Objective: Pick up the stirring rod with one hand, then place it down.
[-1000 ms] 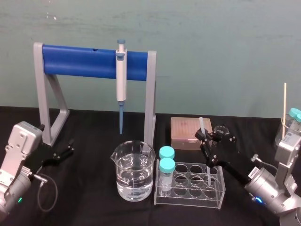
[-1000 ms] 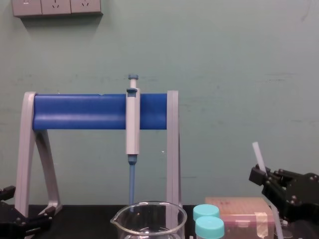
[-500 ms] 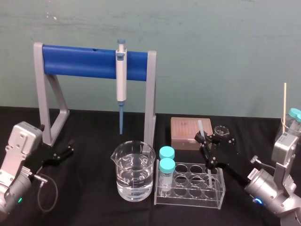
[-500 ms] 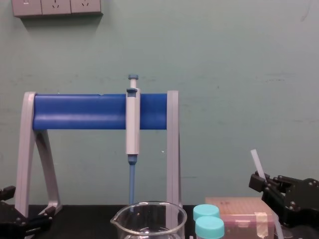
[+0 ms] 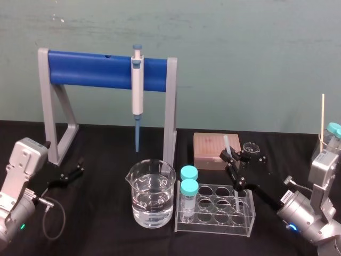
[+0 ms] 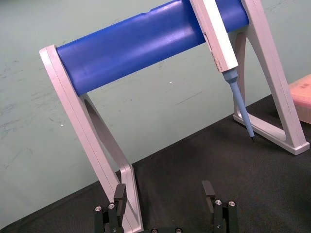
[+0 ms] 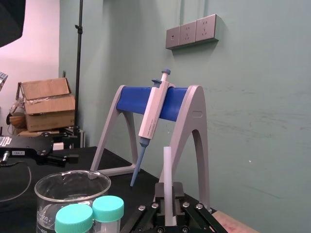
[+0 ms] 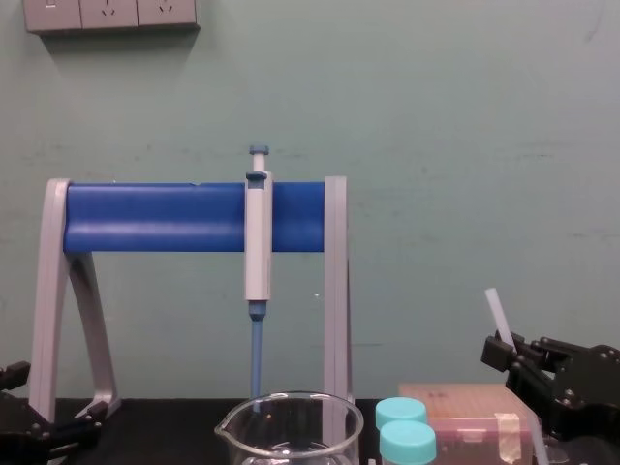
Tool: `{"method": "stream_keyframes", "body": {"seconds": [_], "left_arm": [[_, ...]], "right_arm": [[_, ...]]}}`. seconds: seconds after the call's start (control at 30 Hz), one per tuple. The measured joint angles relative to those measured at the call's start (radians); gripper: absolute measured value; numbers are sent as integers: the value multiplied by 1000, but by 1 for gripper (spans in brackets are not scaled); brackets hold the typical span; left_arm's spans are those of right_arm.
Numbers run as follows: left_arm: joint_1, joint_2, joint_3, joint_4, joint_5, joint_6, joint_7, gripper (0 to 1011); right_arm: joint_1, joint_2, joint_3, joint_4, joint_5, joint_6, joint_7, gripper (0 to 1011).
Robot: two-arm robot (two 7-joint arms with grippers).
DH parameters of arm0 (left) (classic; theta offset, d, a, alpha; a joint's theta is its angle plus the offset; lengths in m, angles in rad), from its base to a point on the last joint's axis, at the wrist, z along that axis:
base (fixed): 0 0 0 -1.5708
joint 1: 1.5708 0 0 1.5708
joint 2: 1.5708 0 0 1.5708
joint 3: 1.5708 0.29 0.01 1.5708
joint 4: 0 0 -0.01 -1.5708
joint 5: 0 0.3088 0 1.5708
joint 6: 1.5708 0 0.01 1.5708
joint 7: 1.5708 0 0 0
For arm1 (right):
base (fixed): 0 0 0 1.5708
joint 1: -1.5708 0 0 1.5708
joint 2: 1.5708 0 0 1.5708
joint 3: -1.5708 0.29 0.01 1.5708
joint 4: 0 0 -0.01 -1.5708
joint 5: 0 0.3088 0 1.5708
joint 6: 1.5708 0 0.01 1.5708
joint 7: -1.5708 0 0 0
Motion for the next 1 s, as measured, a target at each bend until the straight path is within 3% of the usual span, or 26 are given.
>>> {"method": "stream_keyframes", "body": {"seconds": [0.3,0.87,1.0], "left_arm": [[0,0,0,0,0,0,0,1000],[0,0,0,0,0,0,0,1000],[0,0,0,0,0,0,0,1001]], "right_arm": [[0,0,0,0,1,-1,1,357],[0,0,0,0,2,-2,2,918],[0,0,0,0,2,-2,2,993]]}}
